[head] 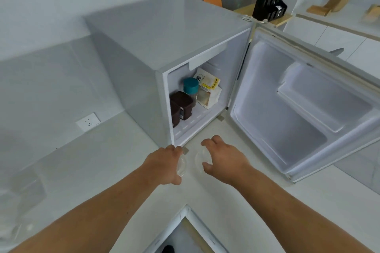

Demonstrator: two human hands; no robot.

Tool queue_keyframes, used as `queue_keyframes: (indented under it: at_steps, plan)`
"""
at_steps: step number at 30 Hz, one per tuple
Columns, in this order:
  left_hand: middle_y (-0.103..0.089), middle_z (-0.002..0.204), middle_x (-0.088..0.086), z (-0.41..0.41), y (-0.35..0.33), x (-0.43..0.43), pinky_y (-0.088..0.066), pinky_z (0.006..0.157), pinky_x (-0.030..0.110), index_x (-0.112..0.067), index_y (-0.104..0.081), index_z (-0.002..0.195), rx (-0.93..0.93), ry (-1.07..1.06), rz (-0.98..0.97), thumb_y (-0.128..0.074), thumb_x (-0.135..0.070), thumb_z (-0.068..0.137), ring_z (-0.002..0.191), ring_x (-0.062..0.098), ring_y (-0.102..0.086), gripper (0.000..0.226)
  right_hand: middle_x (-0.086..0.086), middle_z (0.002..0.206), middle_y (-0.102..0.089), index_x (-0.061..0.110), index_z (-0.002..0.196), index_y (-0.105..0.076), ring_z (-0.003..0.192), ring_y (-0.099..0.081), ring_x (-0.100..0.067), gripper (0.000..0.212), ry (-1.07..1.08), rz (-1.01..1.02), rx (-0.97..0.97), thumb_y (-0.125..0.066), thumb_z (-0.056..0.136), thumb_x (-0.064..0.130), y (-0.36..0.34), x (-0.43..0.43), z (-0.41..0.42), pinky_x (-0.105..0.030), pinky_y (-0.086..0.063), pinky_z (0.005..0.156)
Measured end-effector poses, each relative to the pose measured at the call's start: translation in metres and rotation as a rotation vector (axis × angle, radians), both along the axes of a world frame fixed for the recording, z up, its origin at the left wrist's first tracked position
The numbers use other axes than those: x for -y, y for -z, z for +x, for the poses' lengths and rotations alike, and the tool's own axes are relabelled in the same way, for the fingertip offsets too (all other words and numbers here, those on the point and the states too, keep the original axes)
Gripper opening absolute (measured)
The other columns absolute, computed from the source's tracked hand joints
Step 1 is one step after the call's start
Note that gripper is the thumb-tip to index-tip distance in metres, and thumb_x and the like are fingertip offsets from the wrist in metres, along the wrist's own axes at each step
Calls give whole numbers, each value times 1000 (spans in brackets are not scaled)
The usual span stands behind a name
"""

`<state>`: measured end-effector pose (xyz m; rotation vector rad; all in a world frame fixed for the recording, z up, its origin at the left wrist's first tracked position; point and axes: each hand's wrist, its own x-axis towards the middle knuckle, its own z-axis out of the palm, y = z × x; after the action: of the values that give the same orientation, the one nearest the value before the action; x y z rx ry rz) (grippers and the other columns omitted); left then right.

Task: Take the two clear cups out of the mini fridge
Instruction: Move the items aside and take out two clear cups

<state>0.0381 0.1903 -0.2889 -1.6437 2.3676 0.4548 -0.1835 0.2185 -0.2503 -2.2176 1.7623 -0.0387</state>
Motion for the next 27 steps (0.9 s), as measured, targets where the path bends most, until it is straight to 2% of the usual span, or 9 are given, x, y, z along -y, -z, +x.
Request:
queue_keyframes:
  at_steps: [4,10,22,27]
  plan:
    - [-56,122,1,37,14,8,-49,72,38,-24,-41,135,26,-27,25,-80,-52,64,103,27,-62,85,1,140,-44,28,149,-38,95,-62,-23,63,-33,20,7,-64,93,46,10,12,34,-32,-53,68]
    - [-53,131,0,83,33,18,-48,72,38,-24,-37,143,45,-59,53,-78,-50,67,110,27,-59,90,1,138,-45,28,148,-39,96,-63,-25,64,-68,62,10,-65,92,45,29,29,80,-38,-58,74]
    - [-48,128,-1,146,81,25,-57,76,39,-25,-38,142,18,-118,83,-76,-46,71,108,23,-56,83,0,139,-44,28,146,-38,99,-64,-28,62,-117,161,-2,-64,93,45,87,43,142,-41,-58,77]
    - [-47,127,1,157,101,28,-52,73,37,-26,-37,142,39,-109,109,-76,-46,72,110,25,-55,83,0,137,-44,27,146,-40,96,-64,-27,61,-117,195,-2,-64,93,42,108,46,155,-41,-58,74]
